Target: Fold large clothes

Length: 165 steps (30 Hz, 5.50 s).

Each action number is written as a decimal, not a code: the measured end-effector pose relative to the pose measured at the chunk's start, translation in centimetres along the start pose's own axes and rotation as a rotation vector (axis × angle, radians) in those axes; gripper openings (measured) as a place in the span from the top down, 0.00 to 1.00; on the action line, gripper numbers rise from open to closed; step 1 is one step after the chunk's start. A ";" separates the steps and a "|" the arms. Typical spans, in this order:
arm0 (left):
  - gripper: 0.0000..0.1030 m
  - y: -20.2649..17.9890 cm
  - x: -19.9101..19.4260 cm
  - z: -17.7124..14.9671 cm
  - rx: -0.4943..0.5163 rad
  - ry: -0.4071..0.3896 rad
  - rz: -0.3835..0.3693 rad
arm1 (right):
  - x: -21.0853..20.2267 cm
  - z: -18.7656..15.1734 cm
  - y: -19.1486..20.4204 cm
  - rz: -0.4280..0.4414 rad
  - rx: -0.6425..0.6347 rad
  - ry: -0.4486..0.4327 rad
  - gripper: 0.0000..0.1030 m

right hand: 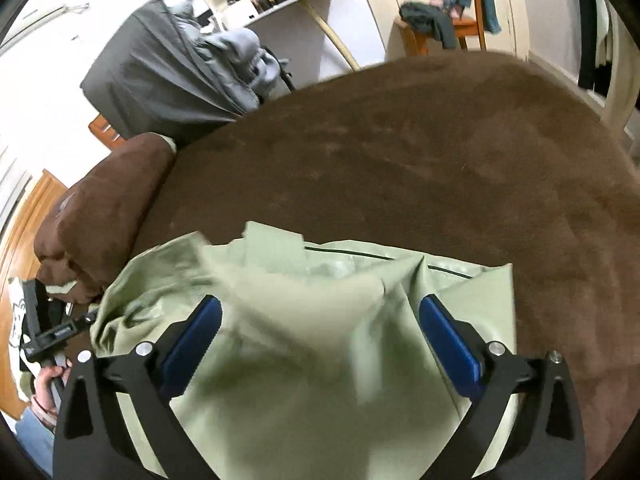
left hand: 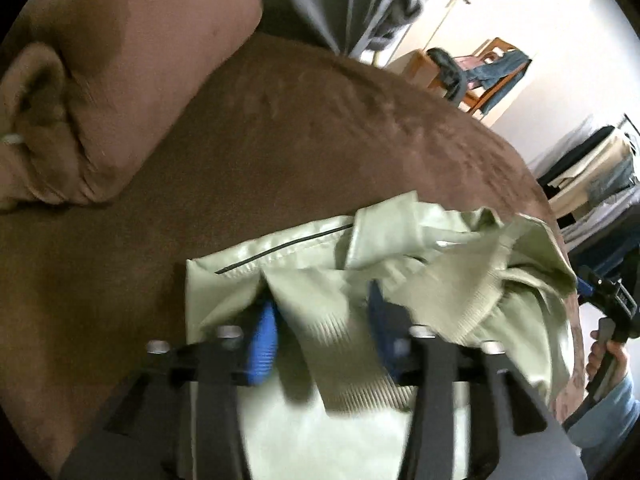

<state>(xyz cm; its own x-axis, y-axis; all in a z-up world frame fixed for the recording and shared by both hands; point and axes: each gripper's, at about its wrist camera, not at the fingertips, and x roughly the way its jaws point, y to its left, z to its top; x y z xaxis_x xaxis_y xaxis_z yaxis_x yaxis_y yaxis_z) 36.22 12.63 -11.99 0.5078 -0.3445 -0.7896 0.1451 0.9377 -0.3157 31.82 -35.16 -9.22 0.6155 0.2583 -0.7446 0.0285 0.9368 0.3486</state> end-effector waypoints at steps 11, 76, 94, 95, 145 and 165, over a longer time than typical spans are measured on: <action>0.19 -3.8 -3.9 -6.5 0.130 0.002 0.074 | -0.4 -6.8 6.4 -0.111 -0.399 0.119 0.05; 0.06 -0.7 10.2 -0.2 0.070 -0.015 0.190 | 15.6 1.4 3.2 -0.229 -0.273 0.180 0.06; 0.10 -10.8 3.8 -1.6 0.232 -0.008 0.184 | 4.3 0.1 3.8 -0.069 -0.154 0.026 0.06; 0.10 -11.6 3.7 -2.2 0.244 -0.006 0.181 | 3.5 -0.5 3.7 -0.071 -0.157 0.022 0.06; 0.05 -13.9 5.3 -14.8 0.200 0.119 0.251 | -2.1 -15.4 -11.8 0.257 0.625 -0.124 0.34; 0.05 -13.8 4.6 -15.9 0.206 0.063 0.273 | -8.2 -10.5 -1.9 0.261 0.296 -0.227 0.83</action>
<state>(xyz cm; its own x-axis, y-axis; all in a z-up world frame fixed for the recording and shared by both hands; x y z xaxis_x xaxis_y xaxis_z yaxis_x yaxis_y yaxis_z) 23.06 -2.62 -19.67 0.4993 -0.0760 -0.8631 0.1830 0.9829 0.0193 18.45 -36.53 -9.77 0.7879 0.3881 -0.4780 0.0532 0.7305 0.6808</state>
